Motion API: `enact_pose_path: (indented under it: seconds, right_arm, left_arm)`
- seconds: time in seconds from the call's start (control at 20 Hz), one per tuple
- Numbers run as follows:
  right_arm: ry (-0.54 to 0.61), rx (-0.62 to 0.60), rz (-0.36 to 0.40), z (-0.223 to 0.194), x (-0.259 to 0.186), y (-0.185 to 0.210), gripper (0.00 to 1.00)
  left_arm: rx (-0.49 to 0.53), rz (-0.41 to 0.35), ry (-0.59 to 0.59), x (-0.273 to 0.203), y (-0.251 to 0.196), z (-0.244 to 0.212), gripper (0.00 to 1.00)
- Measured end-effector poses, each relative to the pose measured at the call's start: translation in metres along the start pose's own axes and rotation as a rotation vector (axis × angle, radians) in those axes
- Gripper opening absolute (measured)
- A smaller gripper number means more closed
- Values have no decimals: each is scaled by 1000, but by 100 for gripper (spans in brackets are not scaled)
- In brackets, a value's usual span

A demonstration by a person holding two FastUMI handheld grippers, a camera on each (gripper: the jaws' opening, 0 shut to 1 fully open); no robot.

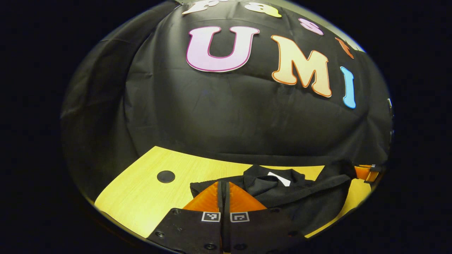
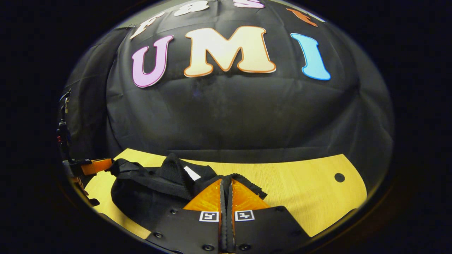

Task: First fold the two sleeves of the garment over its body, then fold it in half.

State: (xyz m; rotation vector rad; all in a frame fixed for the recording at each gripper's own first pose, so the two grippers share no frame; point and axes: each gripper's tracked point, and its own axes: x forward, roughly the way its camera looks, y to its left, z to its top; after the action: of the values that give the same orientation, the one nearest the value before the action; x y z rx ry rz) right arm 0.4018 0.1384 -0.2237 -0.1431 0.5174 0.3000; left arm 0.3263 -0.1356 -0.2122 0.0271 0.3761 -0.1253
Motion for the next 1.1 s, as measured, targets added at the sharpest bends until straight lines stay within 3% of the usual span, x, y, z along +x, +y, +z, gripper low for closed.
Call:
enact_pose_path:
  seconds: [0.6,0.75,0.8,0.85,0.95,1.0,1.05,1.1]
  right_arm:
    - [75,35,27,-36,38,-2,6]
    - [96,65,44,-40,37,-2,20]
    - [98,67,39,-40,36,-4,29]
    - [95,68,37,-38,34,-5,45]
    - [80,56,23,-32,29,-7,77]
    - [70,46,16,-27,23,-8,84]
    - [60,38,9,-23,19,-8,99]
    - [47,33,6,-18,13,-6,95]
  left_arm:
    - [16,66,30,20,6,-31,0]
    - [2,66,21,21,6,-30,2]
    - [-4,65,22,20,6,-31,5]
    - [-12,50,31,20,4,-33,8]
    - [-19,51,38,18,6,-33,23]
    - [-29,52,30,14,7,-29,40]
    - [-42,55,9,11,10,-23,57]
    - [-51,66,-11,7,13,-16,74]
